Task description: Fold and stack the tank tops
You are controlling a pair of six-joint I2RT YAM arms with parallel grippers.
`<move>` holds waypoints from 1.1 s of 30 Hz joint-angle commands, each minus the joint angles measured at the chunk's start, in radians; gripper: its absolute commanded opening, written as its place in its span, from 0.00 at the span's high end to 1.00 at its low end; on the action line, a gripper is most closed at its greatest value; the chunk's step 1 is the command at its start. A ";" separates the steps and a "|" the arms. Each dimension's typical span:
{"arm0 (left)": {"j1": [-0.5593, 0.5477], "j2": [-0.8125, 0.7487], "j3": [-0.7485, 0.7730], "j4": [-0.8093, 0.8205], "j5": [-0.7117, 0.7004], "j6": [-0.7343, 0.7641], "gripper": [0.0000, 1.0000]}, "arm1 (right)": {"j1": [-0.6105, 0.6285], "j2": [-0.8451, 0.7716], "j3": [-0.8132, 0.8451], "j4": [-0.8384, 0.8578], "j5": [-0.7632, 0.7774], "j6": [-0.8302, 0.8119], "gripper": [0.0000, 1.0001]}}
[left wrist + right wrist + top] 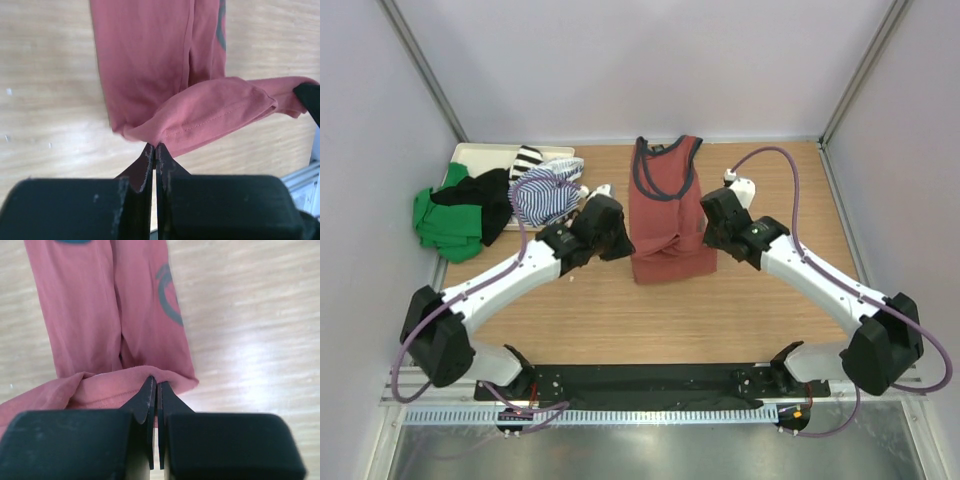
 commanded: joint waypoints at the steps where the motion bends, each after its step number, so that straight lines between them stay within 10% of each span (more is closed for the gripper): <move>1: 0.055 0.096 0.135 -0.024 0.031 0.104 1.00 | -0.052 0.053 0.079 0.122 0.017 -0.078 0.97; 33: 0.232 0.572 0.543 -0.012 0.094 0.210 1.00 | -0.250 0.589 0.452 0.201 -0.190 -0.115 0.98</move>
